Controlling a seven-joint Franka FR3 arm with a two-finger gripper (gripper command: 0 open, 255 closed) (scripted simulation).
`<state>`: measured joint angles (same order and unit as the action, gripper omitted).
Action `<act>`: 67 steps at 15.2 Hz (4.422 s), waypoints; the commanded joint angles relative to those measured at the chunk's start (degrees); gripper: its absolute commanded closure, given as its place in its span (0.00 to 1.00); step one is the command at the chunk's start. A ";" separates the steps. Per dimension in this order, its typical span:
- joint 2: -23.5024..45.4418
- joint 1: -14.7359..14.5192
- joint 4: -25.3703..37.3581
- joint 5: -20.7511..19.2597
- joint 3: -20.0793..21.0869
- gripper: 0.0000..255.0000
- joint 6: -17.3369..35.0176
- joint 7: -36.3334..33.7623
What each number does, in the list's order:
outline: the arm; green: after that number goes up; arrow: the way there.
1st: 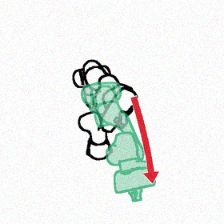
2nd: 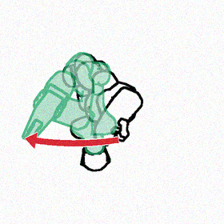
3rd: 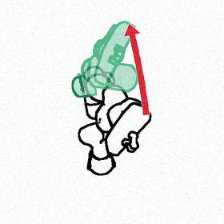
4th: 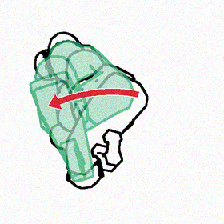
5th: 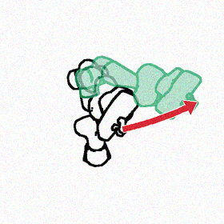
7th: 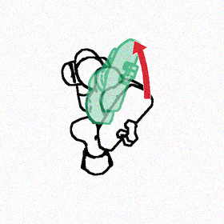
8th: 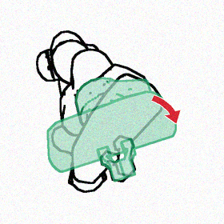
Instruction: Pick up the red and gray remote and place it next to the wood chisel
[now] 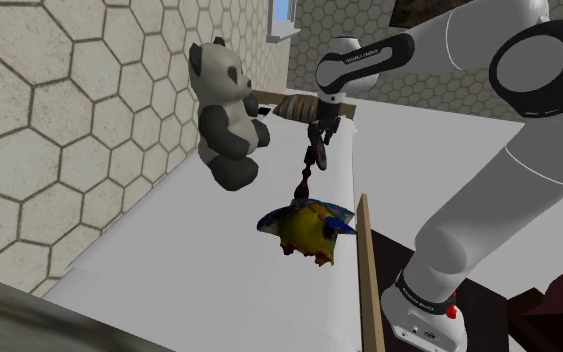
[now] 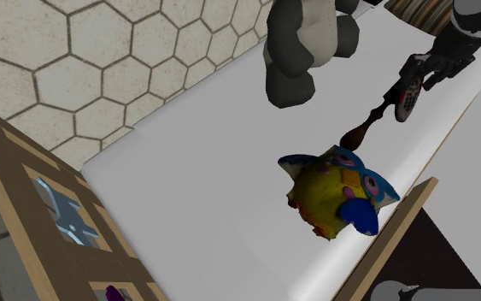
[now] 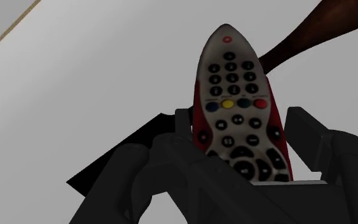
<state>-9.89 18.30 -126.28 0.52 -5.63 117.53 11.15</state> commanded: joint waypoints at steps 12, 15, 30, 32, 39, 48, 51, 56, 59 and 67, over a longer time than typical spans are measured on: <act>17.73 7.54 21.15 3.33 -8.33 1.00 -4.15 17.17; 22.93 9.78 27.97 4.90 -9.43 1.00 -6.11 20.69; 35.76 15.02 39.28 8.75 -10.24 1.00 -5.34 27.12; 36.16 15.01 38.33 8.92 -10.16 1.00 -4.01 27.27; 37.92 15.08 35.50 9.60 -9.83 1.00 0.51 27.81; 38.60 15.13 34.74 9.85 -9.70 1.00 1.92 28.01; 38.60 15.13 34.74 9.85 -9.70 0.00 1.92 28.01; 37.84 15.10 35.54 9.58 -9.85 0.00 0.38 27.83; 36.04 15.09 38.29 8.90 -10.21 0.00 -4.09 27.39; 36.04 15.09 38.29 8.90 -10.21 0.00 -4.09 27.38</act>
